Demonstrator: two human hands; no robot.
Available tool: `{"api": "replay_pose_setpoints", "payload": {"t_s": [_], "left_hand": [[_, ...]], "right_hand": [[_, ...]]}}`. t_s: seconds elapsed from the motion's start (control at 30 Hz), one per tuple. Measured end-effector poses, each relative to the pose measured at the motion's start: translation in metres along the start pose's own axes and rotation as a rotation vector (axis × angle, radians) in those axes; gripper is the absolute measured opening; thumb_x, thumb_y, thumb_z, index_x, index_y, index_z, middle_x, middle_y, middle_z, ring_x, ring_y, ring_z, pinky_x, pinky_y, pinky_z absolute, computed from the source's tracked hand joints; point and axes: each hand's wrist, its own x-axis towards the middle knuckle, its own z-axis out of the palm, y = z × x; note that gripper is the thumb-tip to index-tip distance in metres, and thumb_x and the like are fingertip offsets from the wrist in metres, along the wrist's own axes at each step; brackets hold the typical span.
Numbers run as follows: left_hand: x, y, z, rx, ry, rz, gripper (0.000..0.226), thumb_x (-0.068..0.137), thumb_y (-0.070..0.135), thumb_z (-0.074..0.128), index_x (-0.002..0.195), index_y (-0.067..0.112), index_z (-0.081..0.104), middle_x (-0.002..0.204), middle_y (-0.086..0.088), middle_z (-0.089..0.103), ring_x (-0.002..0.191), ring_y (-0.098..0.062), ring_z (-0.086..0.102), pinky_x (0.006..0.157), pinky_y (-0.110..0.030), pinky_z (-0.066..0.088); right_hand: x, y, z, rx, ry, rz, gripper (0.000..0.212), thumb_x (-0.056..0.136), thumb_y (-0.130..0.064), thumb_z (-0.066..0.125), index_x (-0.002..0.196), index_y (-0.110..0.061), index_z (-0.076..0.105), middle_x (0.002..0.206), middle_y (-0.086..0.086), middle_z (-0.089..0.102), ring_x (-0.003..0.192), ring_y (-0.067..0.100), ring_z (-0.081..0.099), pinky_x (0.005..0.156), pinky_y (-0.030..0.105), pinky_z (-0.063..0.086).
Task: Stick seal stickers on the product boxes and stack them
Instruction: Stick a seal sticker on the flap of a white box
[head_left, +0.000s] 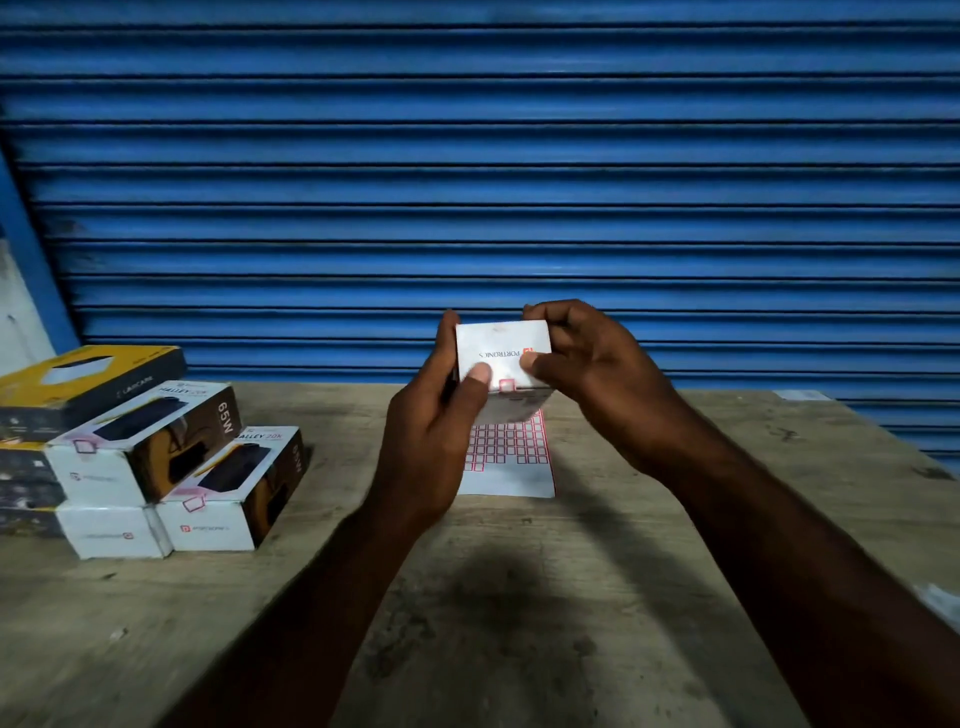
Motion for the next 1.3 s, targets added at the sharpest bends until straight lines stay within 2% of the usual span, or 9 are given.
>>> {"api": "replay_pose_setpoints", "payload": {"t_s": [0.17,0.3,0.4,0.53,0.7,0.9,1.03,1.2,1.3], "left_hand": [[0.000,0.000,-0.009,0.324,-0.053,0.085,0.092,0.087,0.049,0.067,0.158,0.023,0.014,0.117,0.029,0.056,0.099,0.022,0.056,0.083,-0.001,0.042],[0.000,-0.004,-0.015,0.404,-0.013,0.104,0.091,0.085,0.068,0.047,0.158,0.031,0.009,0.110,0.015,0.065,0.099,-0.005,0.066,0.088,-0.037,0.056],[0.002,-0.003,-0.019,0.364,-0.084,0.080,0.085,0.090,0.064,0.042,0.158,0.037,-0.001,0.105,0.026,0.064,0.100,-0.008,0.067,0.089,-0.046,0.056],[0.003,-0.003,-0.020,0.252,-0.109,0.039,0.077,0.098,0.044,0.044,0.157,0.037,-0.004,0.092,0.021,0.070,0.083,-0.005,0.070,0.075,-0.031,0.059],[0.005,0.014,-0.012,-0.022,-0.095,-0.191,0.034,0.101,0.029,0.052,0.134,0.025,0.058,0.098,0.004,0.074,0.086,-0.014,0.072,0.063,-0.031,0.059],[0.000,0.016,-0.001,-0.127,-0.338,-0.510,0.059,0.083,0.042,0.068,0.136,0.021,0.054,0.110,-0.004,0.073,0.086,-0.010,0.072,0.061,-0.023,0.055],[-0.012,0.021,0.025,-0.156,-0.268,-0.485,0.024,0.092,0.031,0.066,0.110,0.016,0.068,0.095,0.000,0.075,0.074,-0.002,0.069,0.058,-0.019,0.054],[-0.025,0.028,0.049,-0.268,-0.098,-0.556,0.036,0.089,0.028,0.072,0.118,0.009,0.062,0.103,-0.009,0.075,0.080,-0.012,0.074,0.063,-0.026,0.061],[-0.029,0.036,0.057,-0.382,-0.091,-0.606,0.041,0.090,0.019,0.070,0.126,0.007,0.055,0.108,-0.010,0.072,0.077,-0.009,0.073,0.063,-0.022,0.060]], "right_hand": [[-0.002,-0.004,-0.002,-0.031,-0.098,0.025,0.021,0.096,-0.014,0.061,0.116,-0.018,0.063,0.107,-0.004,0.073,0.100,0.006,0.068,0.092,0.026,0.053],[-0.007,-0.009,-0.002,-0.221,-0.140,-0.029,0.018,0.087,-0.027,0.073,0.102,-0.030,0.064,0.101,-0.017,0.072,0.105,0.002,0.067,0.101,0.034,0.051],[-0.008,-0.013,-0.002,-0.354,-0.076,-0.055,0.063,0.073,-0.057,0.072,0.118,-0.015,0.060,0.111,-0.004,0.073,0.107,0.013,0.068,0.099,0.049,0.052],[-0.009,-0.014,-0.003,-0.354,0.017,0.003,0.084,0.064,-0.072,0.067,0.130,-0.020,0.062,0.116,-0.002,0.073,0.105,0.007,0.069,0.094,0.039,0.056],[-0.016,-0.012,-0.013,-0.179,0.141,0.140,0.036,0.083,-0.047,0.073,0.088,-0.011,0.072,0.081,0.007,0.077,0.069,0.022,0.075,0.056,0.033,0.059],[-0.040,0.012,-0.034,-0.057,0.263,0.296,0.024,0.092,-0.028,0.067,0.074,-0.013,0.069,0.082,0.016,0.074,0.081,0.033,0.071,0.085,0.051,0.059],[-0.059,0.012,-0.046,0.016,0.186,0.322,0.016,0.096,-0.018,0.061,0.089,-0.008,0.072,0.084,0.011,0.070,0.084,0.026,0.065,0.083,0.040,0.052],[-0.078,0.011,-0.054,-0.068,-0.019,0.405,0.058,0.080,-0.064,0.065,0.103,-0.011,0.074,0.101,0.008,0.076,0.096,0.023,0.071,0.091,0.041,0.055],[-0.089,0.014,-0.058,-0.023,-0.059,0.314,0.037,0.085,-0.034,0.075,0.102,-0.002,0.071,0.085,0.012,0.070,0.073,0.020,0.063,0.071,0.037,0.049]]}}
